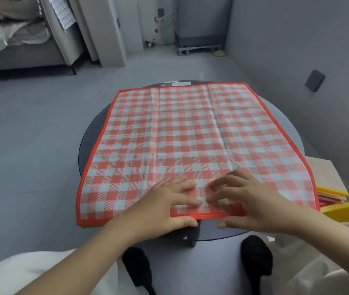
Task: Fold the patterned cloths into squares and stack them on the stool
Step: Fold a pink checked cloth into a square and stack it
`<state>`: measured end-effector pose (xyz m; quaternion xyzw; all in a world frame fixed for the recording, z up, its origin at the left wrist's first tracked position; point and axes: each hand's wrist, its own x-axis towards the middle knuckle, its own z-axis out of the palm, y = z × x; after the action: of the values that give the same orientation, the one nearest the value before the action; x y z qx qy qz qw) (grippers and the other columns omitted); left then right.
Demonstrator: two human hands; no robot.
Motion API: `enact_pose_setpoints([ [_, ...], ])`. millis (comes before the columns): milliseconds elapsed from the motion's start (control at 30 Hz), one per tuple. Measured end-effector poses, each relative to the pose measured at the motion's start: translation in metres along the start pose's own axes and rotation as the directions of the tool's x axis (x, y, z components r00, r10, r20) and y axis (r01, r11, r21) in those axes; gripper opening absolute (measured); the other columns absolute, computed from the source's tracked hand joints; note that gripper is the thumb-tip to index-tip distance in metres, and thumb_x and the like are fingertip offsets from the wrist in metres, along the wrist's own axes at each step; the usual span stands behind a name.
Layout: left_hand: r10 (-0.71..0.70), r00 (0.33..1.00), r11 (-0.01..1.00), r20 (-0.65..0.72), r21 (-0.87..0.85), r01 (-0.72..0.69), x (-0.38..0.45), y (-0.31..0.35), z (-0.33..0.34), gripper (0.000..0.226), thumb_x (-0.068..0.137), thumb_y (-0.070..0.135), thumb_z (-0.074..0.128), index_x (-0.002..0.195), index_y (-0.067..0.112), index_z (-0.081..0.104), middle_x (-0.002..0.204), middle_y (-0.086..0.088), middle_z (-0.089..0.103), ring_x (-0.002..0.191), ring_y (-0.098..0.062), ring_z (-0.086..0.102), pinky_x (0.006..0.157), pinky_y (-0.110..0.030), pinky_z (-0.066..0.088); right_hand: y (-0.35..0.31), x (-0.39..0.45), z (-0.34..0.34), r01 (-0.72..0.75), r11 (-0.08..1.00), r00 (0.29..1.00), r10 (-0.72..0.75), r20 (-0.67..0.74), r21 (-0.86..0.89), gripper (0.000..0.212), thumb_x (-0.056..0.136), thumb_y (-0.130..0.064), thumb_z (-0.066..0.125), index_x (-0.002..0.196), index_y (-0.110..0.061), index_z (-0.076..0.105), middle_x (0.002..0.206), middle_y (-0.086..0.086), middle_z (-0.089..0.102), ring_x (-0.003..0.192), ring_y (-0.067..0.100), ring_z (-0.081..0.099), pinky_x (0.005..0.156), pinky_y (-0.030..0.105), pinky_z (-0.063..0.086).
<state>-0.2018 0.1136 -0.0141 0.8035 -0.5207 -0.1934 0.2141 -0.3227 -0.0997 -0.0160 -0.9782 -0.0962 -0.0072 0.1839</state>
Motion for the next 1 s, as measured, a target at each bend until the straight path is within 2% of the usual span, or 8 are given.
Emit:
enact_pose_setpoints([
  [133, -0.003, 1.000, 1.000, -0.003, -0.024, 0.003, 0.000, 0.004, -0.003, 0.032, 0.084, 0.045, 0.065, 0.116, 0.041, 0.065, 0.139, 0.030, 0.036, 0.125, 0.024, 0.008, 0.099, 0.004, -0.006, -0.005, -0.002, 0.001, -0.046, 0.995, 0.998, 0.049, -0.031, 0.090, 0.042, 0.074, -0.069, 0.051, 0.102, -0.042, 0.068, 0.117, -0.027, 0.054, 0.114, -0.007, 0.036, 0.085, 0.007, 0.035],
  [233, -0.049, 0.999, 0.997, -0.019, -0.053, 0.048, -0.002, 0.006, -0.006, 0.022, 0.086, 0.040, 0.064, 0.107, 0.038, 0.070, 0.136, 0.027, 0.046, 0.128, 0.018, 0.022, 0.110, -0.010, 0.014, -0.009, -0.001, -0.003, -0.129, 0.981, 0.990, 0.136, -0.038, 0.142, 0.033, 0.074, -0.062, 0.057, 0.091, -0.039, 0.072, 0.109, -0.029, 0.057, 0.110, -0.008, 0.039, 0.082, 0.007, 0.037],
  [300, -0.108, 0.993, 0.992, -0.038, -0.064, 0.106, -0.003, 0.010, -0.010, 0.017, 0.088, 0.039, 0.063, 0.101, 0.036, 0.073, 0.131, 0.025, 0.053, 0.126, 0.010, 0.037, 0.108, -0.020, 0.028, -0.013, 0.001, -0.004, -0.203, 0.968, 0.976, 0.212, -0.051, 0.151, 0.023, 0.077, -0.053, 0.062, 0.088, -0.035, 0.073, 0.102, -0.026, 0.060, 0.104, -0.005, 0.044, 0.080, 0.008, 0.038],
  [467, -0.208, 0.974, 0.976, -0.094, 0.037, 0.213, -0.004, 0.022, -0.020, 0.021, 0.090, 0.042, 0.059, 0.100, 0.030, 0.073, 0.124, 0.020, 0.059, 0.117, 0.000, 0.050, 0.097, -0.021, 0.038, -0.029, 0.006, -0.008, -0.376, 0.917, 0.908, 0.393, -0.147, 0.132, 0.019, 0.087, -0.045, 0.057, 0.087, -0.030, 0.069, 0.084, -0.013, 0.067, 0.081, 0.004, 0.057, 0.072, 0.024, 0.048],
  [633, -0.320, 0.894, 0.941, -0.313, 0.007, 0.339, 0.000, 0.028, -0.044, 0.021, 0.091, 0.040, 0.057, 0.095, 0.029, 0.073, 0.100, 0.014, 0.070, 0.094, -0.008, 0.063, 0.079, -0.021, 0.046, -0.039, 0.016, -0.029, -0.469, 0.881, 0.837, 0.467, -0.284, 0.064, 0.021, 0.092, -0.045, 0.049, 0.095, -0.030, 0.063, 0.072, -0.016, 0.056, 0.070, 0.014, 0.062, 0.057, 0.022, 0.043],
  [767, -0.260, 0.872, 0.934, -0.415, 0.119, 0.336, 0.006, 0.039, -0.065, 0.024, 0.093, 0.042, 0.053, 0.085, 0.027, 0.069, 0.072, 0.011, 0.065, 0.070, -0.006, 0.058, 0.057, -0.020, 0.040, -0.043, 0.027, -0.051, -0.495, 0.868, 0.808, 0.450, -0.382, -0.026, 0.023, 0.093, -0.047, 0.045, 0.099, -0.032, 0.062, 0.074, -0.008, 0.067, 0.067, 0.017, 0.061, 0.050, 0.021, 0.036],
  [867, -0.234, 0.891, 0.927, -0.389, 0.186, 0.325, 0.003, 0.046, -0.079, 0.024, 0.093, 0.043, 0.051, 0.085, 0.027, 0.067, 0.069, 0.009, 0.062, 0.066, -0.005, 0.054, 0.053, -0.020, 0.034, -0.047, 0.029, -0.069, -0.494, 0.867, 0.825, 0.448, -0.344, -0.056, 0.021, 0.091, -0.048, 0.048, 0.096, -0.034, 0.063, 0.073, -0.011, 0.064, 0.068, 0.015, 0.057, 0.051, 0.021, 0.034],
  [1000, -0.250, 0.940, 0.930, -0.233, 0.211, 0.300, -0.002, 0.054, -0.099, 0.021, 0.093, 0.041, 0.053, 0.082, 0.028, 0.065, 0.070, 0.010, 0.060, 0.063, -0.004, 0.051, 0.054, -0.021, 0.033, -0.054, 0.028, -0.091, -0.449, 0.892, 0.887, 0.438, -0.146, -0.050, 0.012, 0.089, -0.048, 0.052, 0.082, -0.039, 0.054, 0.065, -0.010, 0.066, 0.058, 0.003, 0.056, 0.053, 0.022, 0.041],
])
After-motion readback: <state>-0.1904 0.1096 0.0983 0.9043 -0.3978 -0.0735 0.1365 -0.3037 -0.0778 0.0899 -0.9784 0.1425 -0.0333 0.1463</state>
